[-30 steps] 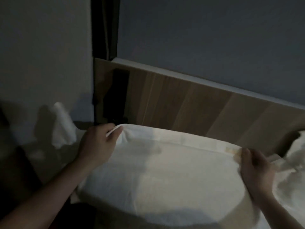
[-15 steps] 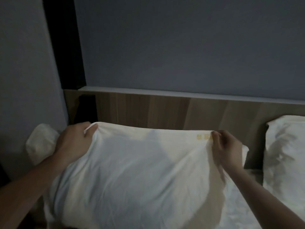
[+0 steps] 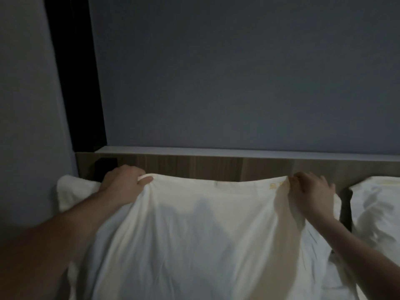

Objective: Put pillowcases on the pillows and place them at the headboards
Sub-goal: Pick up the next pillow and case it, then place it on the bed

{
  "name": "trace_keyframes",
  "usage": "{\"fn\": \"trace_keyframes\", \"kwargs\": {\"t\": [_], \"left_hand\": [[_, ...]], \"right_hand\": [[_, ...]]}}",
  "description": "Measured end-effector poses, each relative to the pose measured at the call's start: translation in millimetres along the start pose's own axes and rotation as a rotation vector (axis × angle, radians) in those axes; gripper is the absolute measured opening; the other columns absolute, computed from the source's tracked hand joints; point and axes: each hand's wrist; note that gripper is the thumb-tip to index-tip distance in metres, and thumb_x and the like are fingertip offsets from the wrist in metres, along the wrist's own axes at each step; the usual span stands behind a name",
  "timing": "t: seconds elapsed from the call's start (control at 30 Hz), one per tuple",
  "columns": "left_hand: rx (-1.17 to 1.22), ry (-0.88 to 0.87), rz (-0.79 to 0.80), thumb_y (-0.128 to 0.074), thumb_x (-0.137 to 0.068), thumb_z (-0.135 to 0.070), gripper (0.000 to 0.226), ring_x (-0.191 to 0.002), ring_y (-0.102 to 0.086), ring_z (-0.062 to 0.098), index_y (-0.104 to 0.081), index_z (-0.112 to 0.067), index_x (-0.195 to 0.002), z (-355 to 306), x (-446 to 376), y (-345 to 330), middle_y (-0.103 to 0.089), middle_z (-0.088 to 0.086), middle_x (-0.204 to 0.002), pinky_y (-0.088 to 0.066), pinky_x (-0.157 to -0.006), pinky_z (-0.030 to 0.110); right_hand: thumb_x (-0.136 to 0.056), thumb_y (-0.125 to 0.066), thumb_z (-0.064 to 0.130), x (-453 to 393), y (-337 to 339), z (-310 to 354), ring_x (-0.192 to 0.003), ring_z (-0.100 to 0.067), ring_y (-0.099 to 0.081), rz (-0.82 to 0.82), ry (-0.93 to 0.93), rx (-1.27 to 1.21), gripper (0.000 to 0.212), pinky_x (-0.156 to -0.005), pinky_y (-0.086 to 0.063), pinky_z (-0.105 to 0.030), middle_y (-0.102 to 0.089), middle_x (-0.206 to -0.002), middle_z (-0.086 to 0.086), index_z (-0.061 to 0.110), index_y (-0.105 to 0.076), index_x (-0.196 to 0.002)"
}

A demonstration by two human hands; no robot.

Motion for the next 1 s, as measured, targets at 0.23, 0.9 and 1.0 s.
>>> {"fn": "trace_keyframes", "kwargs": {"t": [0.23,0.9,1.0], "left_hand": [[-0.208,-0.043,0.013,-0.053,-0.100,-0.056,0.040,-0.096,-0.069,0.025,-0.072,-0.022,-0.088,-14,-51,-27,-0.074,0.001,-0.101,-0.040,-0.070,0.031],[0.512,0.590,-0.517,-0.086,-0.065,-0.039,0.069,-0.106,-0.058,0.041,-0.053,-0.007,-0.117,82,103,-88,-0.056,0.021,-0.112,-0.050,-0.094,0.054],[0.585,0.689,-0.447,-0.085,-0.064,-0.056,0.091,-0.095,-0.067,0.034,-0.043,-0.023,-0.138,98,96,-77,-0.066,0.008,-0.100,-0.057,-0.090,0.050]], "right_hand": [[-0.100,-0.050,0.037,-34,-55,-3,-0.098,-0.037,-0.057,0.105,-0.089,0.128,0.031,-0.084,-0.035,-0.043,-0.076,-0.101,-0.005,0.024,-0.077,-0.091],[-0.088,-0.074,0.032,110,-72,82,-0.131,-0.025,-0.050,0.225,0.251,-0.428,0.048,-0.112,-0.041,-0.044,-0.057,-0.139,-0.005,0.016,-0.060,-0.131],[-0.092,-0.064,0.044,119,-80,120,-0.132,-0.021,-0.050,0.309,0.385,-0.484,0.049,-0.113,-0.040,-0.037,-0.056,-0.139,0.000,0.020,-0.060,-0.135]]}}
Point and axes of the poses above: each hand's wrist, its own x-axis away from the middle knuckle, its own y-axis out of the back of the hand, z = x × y
